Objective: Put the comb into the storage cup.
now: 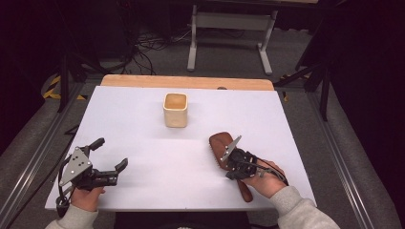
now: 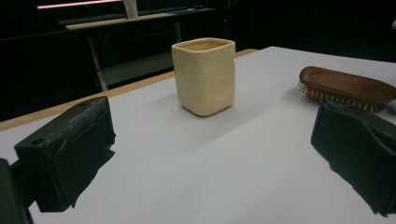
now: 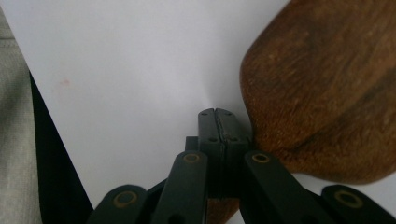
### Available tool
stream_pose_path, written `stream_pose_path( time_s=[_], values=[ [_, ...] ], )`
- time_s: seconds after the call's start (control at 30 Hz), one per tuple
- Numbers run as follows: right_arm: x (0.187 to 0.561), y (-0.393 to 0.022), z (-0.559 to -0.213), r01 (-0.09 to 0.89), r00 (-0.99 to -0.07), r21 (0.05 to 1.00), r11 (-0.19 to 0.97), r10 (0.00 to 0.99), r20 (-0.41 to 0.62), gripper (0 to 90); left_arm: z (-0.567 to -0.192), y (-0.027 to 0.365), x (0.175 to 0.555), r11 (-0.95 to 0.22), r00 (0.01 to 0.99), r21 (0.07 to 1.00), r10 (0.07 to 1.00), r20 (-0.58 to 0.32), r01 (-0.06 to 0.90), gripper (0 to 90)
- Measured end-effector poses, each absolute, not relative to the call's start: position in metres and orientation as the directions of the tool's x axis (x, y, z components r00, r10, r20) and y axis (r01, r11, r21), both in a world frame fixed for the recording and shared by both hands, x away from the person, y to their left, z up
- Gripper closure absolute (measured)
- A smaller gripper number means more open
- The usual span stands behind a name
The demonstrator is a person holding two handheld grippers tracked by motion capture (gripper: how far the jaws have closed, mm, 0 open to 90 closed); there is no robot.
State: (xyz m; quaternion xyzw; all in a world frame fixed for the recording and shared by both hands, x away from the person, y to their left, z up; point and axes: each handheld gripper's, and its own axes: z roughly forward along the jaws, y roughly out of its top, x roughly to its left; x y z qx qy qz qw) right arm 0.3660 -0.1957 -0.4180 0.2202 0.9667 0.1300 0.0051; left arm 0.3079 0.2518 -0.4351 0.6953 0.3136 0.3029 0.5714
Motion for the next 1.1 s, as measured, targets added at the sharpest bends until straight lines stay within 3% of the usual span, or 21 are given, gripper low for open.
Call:
stream_pose_path(
  time_s=[0.83,1.0,1.1],
  values=[
    [0.368,-0.233,-0.418,0.489,-0.864,0.253,0.835,0.504,0.007,89.2,-0.435,0.251,0.308,-0.157,0.615,0.984,0.785,0.076,0.079,0.1],
    [0.364,-0.235,-0.408,0.478,-0.869,0.283,0.831,0.495,0.011,85.6,-0.436,0.251,0.309,-0.165,0.597,0.984,0.797,0.093,0.068,0.1],
    [0.363,-0.237,-0.403,0.484,-0.861,0.316,0.816,0.508,0.007,76.2,-0.436,0.253,0.311,-0.149,0.612,0.983,0.789,0.053,0.108,0.1]
  ],
)
